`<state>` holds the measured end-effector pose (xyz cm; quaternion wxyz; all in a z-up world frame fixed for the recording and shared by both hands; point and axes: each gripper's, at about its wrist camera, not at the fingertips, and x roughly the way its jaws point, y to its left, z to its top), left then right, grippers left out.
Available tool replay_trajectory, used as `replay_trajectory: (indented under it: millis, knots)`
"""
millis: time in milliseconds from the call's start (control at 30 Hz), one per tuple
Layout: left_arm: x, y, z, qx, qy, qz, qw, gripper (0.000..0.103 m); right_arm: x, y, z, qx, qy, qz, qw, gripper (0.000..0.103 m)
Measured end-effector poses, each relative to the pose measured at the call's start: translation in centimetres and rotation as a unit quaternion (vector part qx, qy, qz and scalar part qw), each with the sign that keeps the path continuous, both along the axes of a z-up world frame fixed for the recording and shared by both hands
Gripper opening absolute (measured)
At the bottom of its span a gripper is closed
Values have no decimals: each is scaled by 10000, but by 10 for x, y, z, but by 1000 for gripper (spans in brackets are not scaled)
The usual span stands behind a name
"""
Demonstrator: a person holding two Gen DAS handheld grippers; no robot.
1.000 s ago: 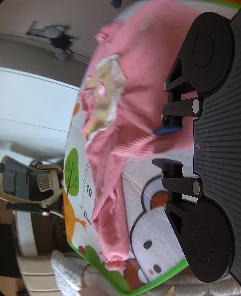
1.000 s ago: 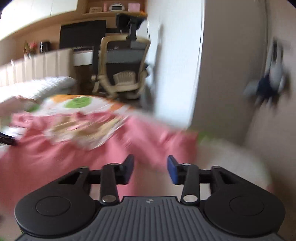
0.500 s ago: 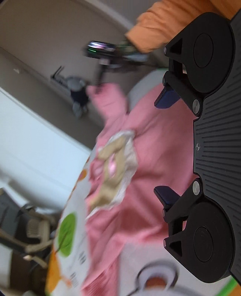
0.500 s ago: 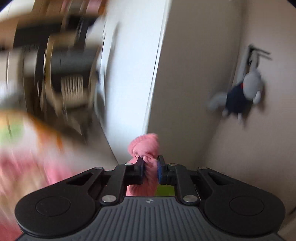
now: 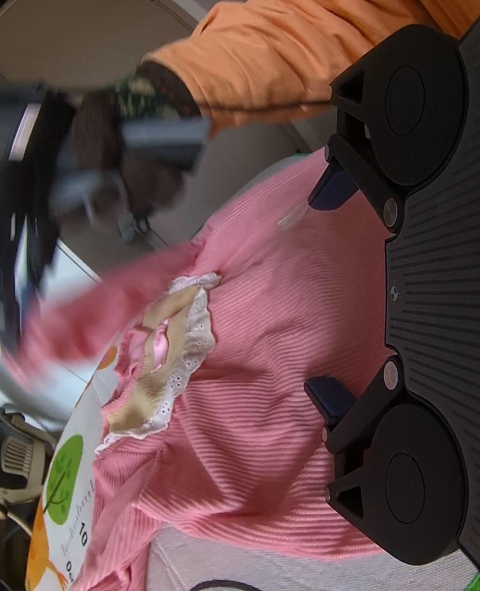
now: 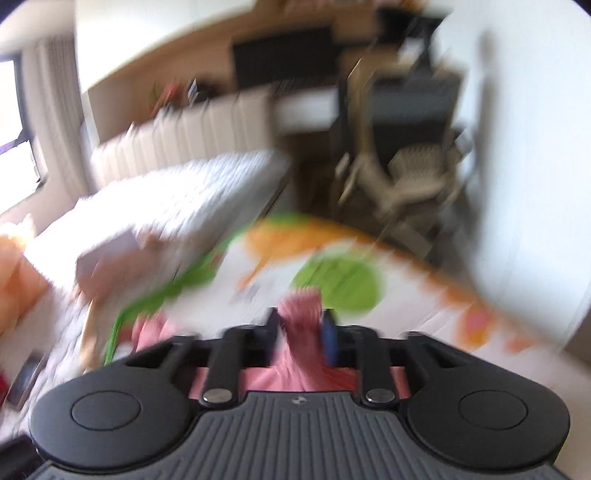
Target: Fold clothes
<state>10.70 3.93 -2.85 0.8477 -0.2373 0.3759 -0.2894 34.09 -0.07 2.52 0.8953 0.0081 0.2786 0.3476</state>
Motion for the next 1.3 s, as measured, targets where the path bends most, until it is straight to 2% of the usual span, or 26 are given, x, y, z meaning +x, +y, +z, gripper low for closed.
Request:
replay_trajectory:
  millis: [100, 133, 200, 267, 367, 467, 600, 633, 667, 767, 833, 867, 933, 1000, 1033, 1100, 1167, 1200, 1233, 1267, 1300]
  knots:
    - [-1, 0, 0, -9, 13, -14, 10000, 100, -2, 30, -25, -5, 384, 363, 9986, 46]
    - [-1, 1, 0, -20, 21, -24, 10000, 100, -2, 30, -23, 133, 384, 416, 9983, 49]
    - [2, 5, 2, -86, 104, -3, 9999, 100, -6, 14, -10, 358, 146, 325, 9987, 60]
    - [4, 18, 8, -155, 69, 264, 9995, 100, -16, -5, 2, 411, -201, 153, 9988, 62]
    - [7, 40, 21, -79, -111, 819, 9965, 100, -24, -32, -1, 68, -593, -130, 9981, 62]
    - [15, 56, 32, 66, -180, 1266, 9918, 100, -28, -43, -34, -765, -677, -226, 9945, 61]
    - [24, 67, 40, 188, -135, 1744, 9844, 100, -34, -37, -108, -1910, -563, -323, 9794, 61]
    - [26, 69, 42, 218, -124, 1862, 9822, 100, -35, -38, -125, -2007, -521, -349, 9776, 61]
    - [28, 72, 44, 249, -113, 1981, 9798, 100, -38, -44, -132, -1873, -586, -397, 9798, 61]
    - [35, 80, 50, 338, -74, 2342, 9716, 100, -46, -55, -125, -1557, -524, -510, 9851, 61]
    - [42, 97, 47, 276, 233, 3094, 9502, 100, -53, -62, -115, -1355, -567, -540, 9877, 61]
    - [48, 107, 46, 252, 359, 3486, 9362, 100, -58, -67, -110, -1307, -624, -564, 9879, 61]
    - [62, 124, 43, 367, 553, 4244, 9030, 100, -67, -77, -100, -1209, -739, -612, 9880, 61]
    - [82, 136, 41, 599, 629, 4662, 8804, 100, -77, -86, -91, -1111, -853, -659, 9879, 62]
    - [94, 139, 38, 770, 684, 4723, 8754, 100, -81, -91, -86, -1062, -911, -683, 9878, 62]
    - [112, 142, 30, 1034, 804, 4724, 8716, 98, -91, -101, -76, -963, -1025, -731, 9874, 62]
    - [122, 138, 22, 1397, 789, 4548, 8760, 55, -100, -111, -67, -864, -1139, -778, 9867, 62]
    - [126, 135, 20, 1626, 748, 4455, 8772, 27, -105, -116, -62, -815, -1196, -802, 9862, 62]
    - [126, 132, 21, 1786, 555, 4373, 8797, 14, -109, -121, -57, -765, -1252, -825, 9857, 62]
    - [122, 129, 23, 1890, 313, 4292, 8827, 8, -113, -129, -53, -728, -1289, -916, 9847, 63]
    - [121, 124, 33, 1955, 32, 4209, 8858, 6, -115, -140, -50, -697, -1316, -1040, 9834, 63]
